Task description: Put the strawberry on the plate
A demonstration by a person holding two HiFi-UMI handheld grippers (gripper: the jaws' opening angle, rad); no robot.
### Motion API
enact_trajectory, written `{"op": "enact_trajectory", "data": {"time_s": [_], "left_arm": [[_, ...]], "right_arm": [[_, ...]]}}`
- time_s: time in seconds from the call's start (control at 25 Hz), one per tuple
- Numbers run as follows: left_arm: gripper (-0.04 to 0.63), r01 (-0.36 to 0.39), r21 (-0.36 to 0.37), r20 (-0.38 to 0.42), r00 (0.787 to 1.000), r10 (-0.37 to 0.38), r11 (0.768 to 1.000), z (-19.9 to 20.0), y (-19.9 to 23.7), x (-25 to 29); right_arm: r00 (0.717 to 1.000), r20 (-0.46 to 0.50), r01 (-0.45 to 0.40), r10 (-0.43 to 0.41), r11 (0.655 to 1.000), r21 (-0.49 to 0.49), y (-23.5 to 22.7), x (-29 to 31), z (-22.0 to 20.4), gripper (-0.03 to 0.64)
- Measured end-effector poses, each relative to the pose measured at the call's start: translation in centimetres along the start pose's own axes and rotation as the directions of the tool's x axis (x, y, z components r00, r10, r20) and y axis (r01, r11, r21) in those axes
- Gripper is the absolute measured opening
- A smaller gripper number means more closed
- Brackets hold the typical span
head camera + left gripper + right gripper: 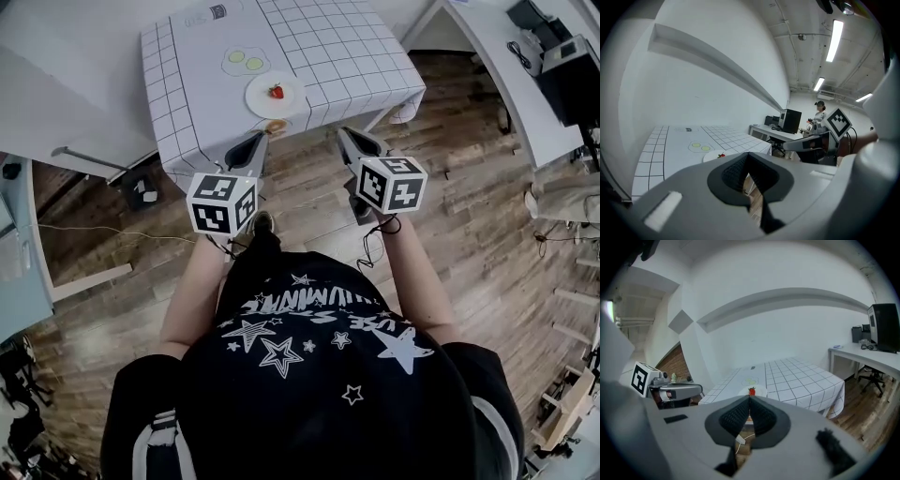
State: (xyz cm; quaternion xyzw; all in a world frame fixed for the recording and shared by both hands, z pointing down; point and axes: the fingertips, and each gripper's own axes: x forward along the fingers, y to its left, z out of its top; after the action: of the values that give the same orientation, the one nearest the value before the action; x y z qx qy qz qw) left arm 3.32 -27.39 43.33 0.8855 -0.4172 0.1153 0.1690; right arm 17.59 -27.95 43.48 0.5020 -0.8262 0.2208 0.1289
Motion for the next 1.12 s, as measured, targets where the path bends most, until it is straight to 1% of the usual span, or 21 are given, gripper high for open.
{"op": "enact_trajectory", "data": {"time_s": [0.08, 0.2, 0.36, 0.52, 0.68, 0.84, 0.92, 1.12], "left_arm": [[0.009, -0.005, 0.017, 0.001, 1.0, 0.005, 1.0, -0.5, -2.1, -0.9], [0.009, -0.021, 0.02, 0.011, 1.0, 0.021, 1.0, -0.9, -3.8, -2.2], [0.009, -0.071, 0.006, 0.016, 0.997, 0.071, 0.997, -3.2, -7.1, -5.3], [0.009, -0.117, 0.001, 0.012, 0.993, 0.117, 0.993, -4.4, -9.8, -8.1], [0.009, -0.163, -0.012, -0.002, 0.987, 0.163, 0.987, -5.6, -9.9, -10.1], [0.009, -0.19, -0.015, -0.019, 0.982, 0.19, 0.982, -6.4, -10.1, -12.0], [0.009, -0.199, -0.01, -0.031, 0.98, 0.199, 0.98, -6.8, -10.0, -12.7], [0.009, -0.209, -0.011, -0.044, 0.977, 0.209, 0.978, -7.0, -9.9, -13.3]], "right_arm": [[1.0, 0.004, -0.025, 0.025, 1.0, -0.01, 0.4, -1.7, -0.6, 0.014], [0.998, 0.011, -0.063, 0.063, 0.998, -0.02, 1.1, -3.1, -1.1, 0.014], [0.994, 0.01, -0.107, 0.108, 0.994, -0.028, 2.2, -6.7, -3.7, 0.014], [0.989, 0.017, -0.146, 0.147, 0.989, -0.023, 3.1, -9.9, -5.3, 0.014], [0.982, -0.01, -0.187, 0.187, 0.981, -0.046, 4.7, -9.9, -7.0, 0.014], [0.975, 0.018, -0.22, 0.22, 0.975, 0.007, 5.7, -9.9, -7.5, 0.014], [0.974, 0.023, -0.224, 0.224, 0.974, 0.02, 6.1, -10.0, -7.8, 0.014], [0.974, -0.003, -0.225, 0.225, 0.974, 0.009, 6.7, -9.7, -8.9, 0.014]]}}
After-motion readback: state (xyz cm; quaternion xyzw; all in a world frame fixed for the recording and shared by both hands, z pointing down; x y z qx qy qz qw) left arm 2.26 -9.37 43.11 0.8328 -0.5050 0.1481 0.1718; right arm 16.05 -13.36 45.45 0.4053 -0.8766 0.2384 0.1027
